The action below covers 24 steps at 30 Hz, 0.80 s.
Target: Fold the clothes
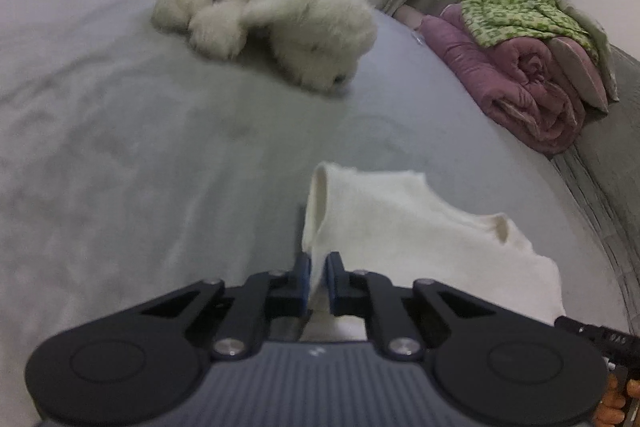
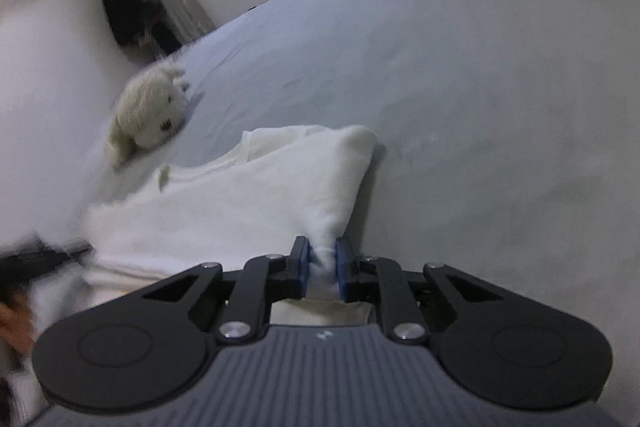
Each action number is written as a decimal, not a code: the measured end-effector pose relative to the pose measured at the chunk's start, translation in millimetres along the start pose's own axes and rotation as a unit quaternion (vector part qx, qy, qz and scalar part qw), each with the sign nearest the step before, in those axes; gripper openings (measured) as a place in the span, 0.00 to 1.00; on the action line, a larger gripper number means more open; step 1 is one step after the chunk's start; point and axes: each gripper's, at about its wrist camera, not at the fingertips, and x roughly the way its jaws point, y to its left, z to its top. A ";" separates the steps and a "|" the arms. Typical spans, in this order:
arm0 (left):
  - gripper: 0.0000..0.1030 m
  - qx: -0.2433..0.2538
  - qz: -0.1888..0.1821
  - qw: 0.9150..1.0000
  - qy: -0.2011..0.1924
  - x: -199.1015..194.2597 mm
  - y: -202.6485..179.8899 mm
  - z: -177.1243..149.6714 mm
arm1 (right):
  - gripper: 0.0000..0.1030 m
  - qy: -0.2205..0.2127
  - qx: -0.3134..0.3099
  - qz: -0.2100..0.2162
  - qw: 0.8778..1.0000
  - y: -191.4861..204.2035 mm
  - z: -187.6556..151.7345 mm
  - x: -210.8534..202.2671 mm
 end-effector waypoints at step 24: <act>0.09 -0.004 -0.006 1.000 0.022 -8.3 -5.8 3.0 | 0.08 0.003 -0.081 -0.021 0.997 18.2 2.8 -13.6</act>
